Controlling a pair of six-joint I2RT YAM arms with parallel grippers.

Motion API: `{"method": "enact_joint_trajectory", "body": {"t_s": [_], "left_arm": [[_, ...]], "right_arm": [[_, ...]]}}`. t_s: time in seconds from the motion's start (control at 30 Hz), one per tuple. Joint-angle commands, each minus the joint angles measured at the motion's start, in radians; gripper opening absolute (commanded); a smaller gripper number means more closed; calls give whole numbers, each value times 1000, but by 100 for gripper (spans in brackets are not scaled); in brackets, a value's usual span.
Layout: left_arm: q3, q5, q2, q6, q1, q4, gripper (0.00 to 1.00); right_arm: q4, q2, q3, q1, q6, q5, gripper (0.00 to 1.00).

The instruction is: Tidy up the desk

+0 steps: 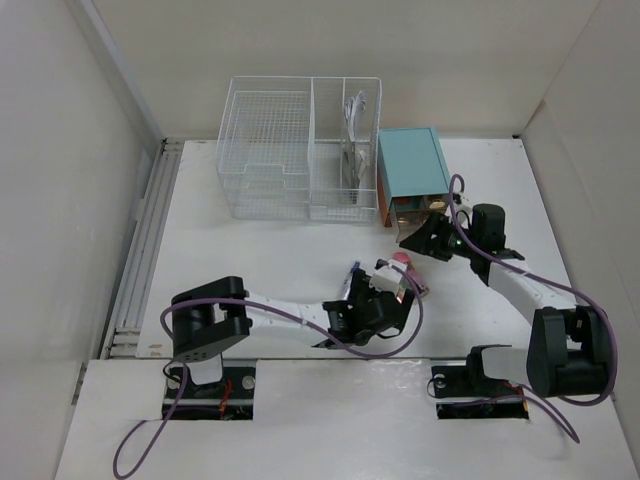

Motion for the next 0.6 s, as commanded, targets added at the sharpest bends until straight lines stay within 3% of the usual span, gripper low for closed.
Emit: {"method": "enact_joint_trajectory", "body": {"t_s": [0.0, 0.23, 0.57], "left_arm": [[75, -53, 22, -23, 5, -62, 88], [99, -138, 34, -81, 5, -160, 88], [86, -116, 40, -80, 54, -125, 86]], "right_arm": [[-3, -16, 28, -10, -28, -67, 75], [-33, -16, 48, -28, -62, -112, 75], [-52, -59, 67, -50, -71, -167, 75]]}}
